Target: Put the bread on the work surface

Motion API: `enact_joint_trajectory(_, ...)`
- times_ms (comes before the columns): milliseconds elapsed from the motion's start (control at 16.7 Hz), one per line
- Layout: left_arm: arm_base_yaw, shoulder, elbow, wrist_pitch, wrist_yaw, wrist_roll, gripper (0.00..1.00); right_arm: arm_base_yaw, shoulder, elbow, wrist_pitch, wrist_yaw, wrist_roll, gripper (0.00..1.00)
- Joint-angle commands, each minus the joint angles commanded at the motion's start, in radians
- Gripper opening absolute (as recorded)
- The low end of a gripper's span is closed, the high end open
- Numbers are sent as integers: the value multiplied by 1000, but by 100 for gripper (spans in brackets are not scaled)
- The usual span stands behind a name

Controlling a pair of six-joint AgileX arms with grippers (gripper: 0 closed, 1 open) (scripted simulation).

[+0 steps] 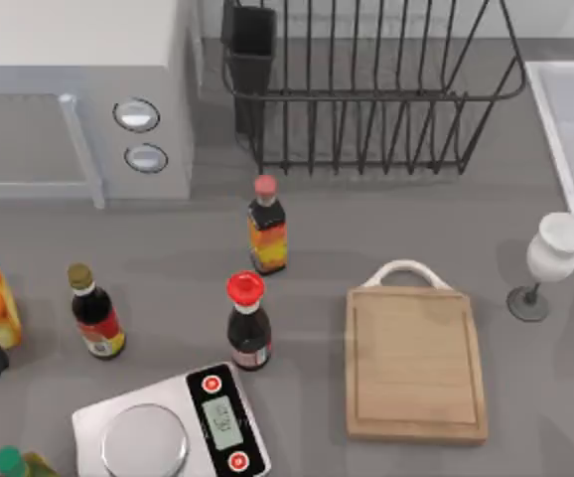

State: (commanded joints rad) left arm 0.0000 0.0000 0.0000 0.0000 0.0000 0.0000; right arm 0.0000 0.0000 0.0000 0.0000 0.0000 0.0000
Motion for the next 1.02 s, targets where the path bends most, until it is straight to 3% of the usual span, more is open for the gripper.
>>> enact_joint_trajectory(240,2,31,29,-24,-1,29,100,0,0,0,0,0,0,100)
enact_joint_trajectory(480,10,219,184,-149,-3,186,100,0,0,0,0,0,0,100)
enact_joint_trajectory(1020,32,1072,717,-628,-1,752,100,0,0,0,0,0,0,100)
